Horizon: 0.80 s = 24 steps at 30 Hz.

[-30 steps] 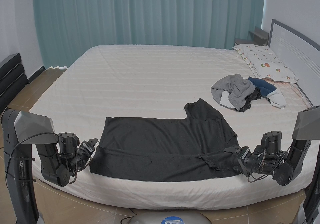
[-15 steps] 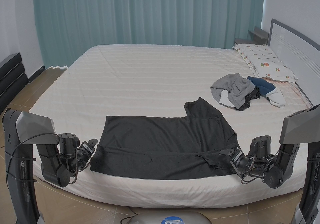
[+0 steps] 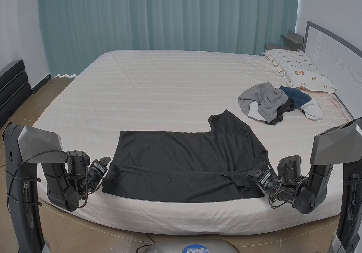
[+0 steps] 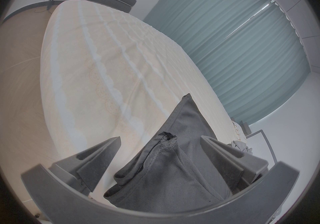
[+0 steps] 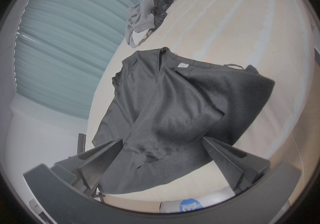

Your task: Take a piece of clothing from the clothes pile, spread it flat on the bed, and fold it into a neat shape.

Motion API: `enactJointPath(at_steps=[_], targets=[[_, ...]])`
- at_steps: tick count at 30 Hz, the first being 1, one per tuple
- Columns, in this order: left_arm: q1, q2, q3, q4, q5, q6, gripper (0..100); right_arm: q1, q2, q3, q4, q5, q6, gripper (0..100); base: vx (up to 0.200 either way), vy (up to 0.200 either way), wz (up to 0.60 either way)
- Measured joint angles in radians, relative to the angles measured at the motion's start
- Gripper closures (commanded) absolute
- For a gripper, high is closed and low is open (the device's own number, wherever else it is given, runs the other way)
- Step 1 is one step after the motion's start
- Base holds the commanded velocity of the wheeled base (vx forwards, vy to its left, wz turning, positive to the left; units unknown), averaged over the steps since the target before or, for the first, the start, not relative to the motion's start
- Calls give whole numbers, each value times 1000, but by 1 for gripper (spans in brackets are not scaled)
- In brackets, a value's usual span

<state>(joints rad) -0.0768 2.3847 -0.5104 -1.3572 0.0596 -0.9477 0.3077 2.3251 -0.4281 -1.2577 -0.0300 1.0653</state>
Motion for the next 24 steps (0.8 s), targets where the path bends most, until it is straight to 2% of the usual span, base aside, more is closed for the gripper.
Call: enactJointPath(at_steps=[4,5,9,16,24], targets=[[0,0,-1,0,0,0,0,13,17,-9,-1,-10,-11,0,0,0,0],[0,0,-1,0,0,0,0,14,20,-9,-2,-10,-12,100,0,0,0],[0,0,-1,0,0,0,0,17,26,-10,-11,-13,-11,100,0,0,0],[0,1,-2,0,0,0,0,17,19,4,-12,-60,-28,100,0,0,0],[0,1,-2,0,0,0,0,11,-19,40,-13,-64,-43,100,0,0,0]])
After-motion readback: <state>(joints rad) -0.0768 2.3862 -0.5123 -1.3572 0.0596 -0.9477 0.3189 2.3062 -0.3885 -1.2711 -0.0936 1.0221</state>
